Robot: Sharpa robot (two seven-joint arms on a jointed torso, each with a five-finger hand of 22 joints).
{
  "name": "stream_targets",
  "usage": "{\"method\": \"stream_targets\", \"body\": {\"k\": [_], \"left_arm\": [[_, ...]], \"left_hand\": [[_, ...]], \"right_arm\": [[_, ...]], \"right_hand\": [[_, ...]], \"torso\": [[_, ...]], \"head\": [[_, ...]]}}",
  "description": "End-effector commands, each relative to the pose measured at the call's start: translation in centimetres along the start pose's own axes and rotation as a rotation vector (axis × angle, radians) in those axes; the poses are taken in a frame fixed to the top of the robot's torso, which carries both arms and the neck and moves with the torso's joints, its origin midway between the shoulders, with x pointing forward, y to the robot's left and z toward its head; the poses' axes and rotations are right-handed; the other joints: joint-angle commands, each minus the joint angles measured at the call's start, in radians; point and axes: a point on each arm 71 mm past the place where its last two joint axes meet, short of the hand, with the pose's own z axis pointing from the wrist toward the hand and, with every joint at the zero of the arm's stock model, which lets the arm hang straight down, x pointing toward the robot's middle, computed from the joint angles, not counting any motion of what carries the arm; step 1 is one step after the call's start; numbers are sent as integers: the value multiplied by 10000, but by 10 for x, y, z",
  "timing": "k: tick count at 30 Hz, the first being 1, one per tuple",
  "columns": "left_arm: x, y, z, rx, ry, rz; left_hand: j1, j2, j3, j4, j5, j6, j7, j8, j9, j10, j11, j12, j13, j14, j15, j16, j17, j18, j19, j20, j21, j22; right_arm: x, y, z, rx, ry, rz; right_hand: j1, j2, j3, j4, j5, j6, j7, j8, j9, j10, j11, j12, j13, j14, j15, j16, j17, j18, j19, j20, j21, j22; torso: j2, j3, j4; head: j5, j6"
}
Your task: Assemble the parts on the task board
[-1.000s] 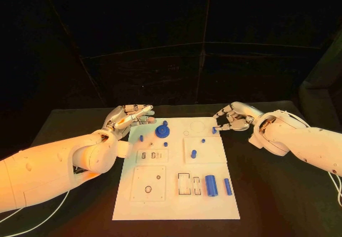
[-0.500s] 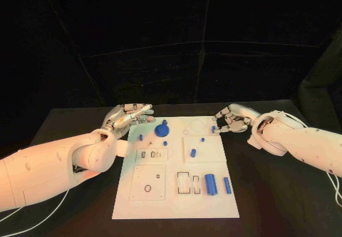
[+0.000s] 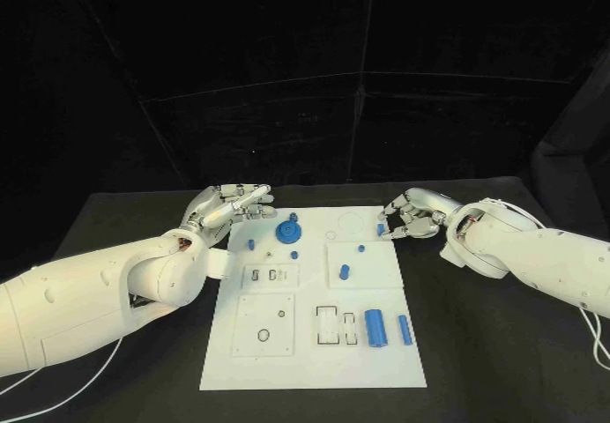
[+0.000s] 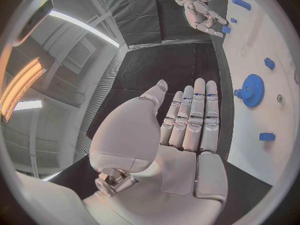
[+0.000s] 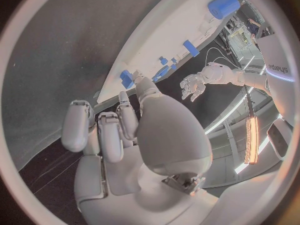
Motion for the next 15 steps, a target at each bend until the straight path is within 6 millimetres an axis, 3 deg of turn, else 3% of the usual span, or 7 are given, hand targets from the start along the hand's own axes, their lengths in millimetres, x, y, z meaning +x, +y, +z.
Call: {"method": "stream_targets", "body": {"k": [1, 15], "left_arm": [[2, -1, 1, 78, 151, -9], [1, -1, 1, 72, 138, -2]], "left_hand": [[-3, 76, -9, -70, 8, 67, 9, 4, 3, 55, -19, -62, -2, 74, -15, -65, 17, 78, 90, -1, -51, -12], [-2, 73, -4, -83, 9, 62, 21, -8, -1, 48, -11, -80, -7, 71, -12, -76, 20, 76, 91, -2, -57, -18]], "right_arm": [[1, 1, 1, 8, 117, -140], [7, 2, 4, 37, 316, -262]], "right_hand": [[13, 152, 8, -53, -77, 108, -9, 72, 19, 63, -10, 52, 463, 881, -37, 48, 1847, -76, 94, -26, 48, 36], [-44, 331, 87, -50, -207, 463, -101, 208, 18, 149, -90, 175, 564, 896, -100, 76, 1915, -101, 166, -81, 112, 174]], "torso": [[-2, 1, -8], [-5, 6, -1]], "head": [[17, -7], [18, -24]]}}
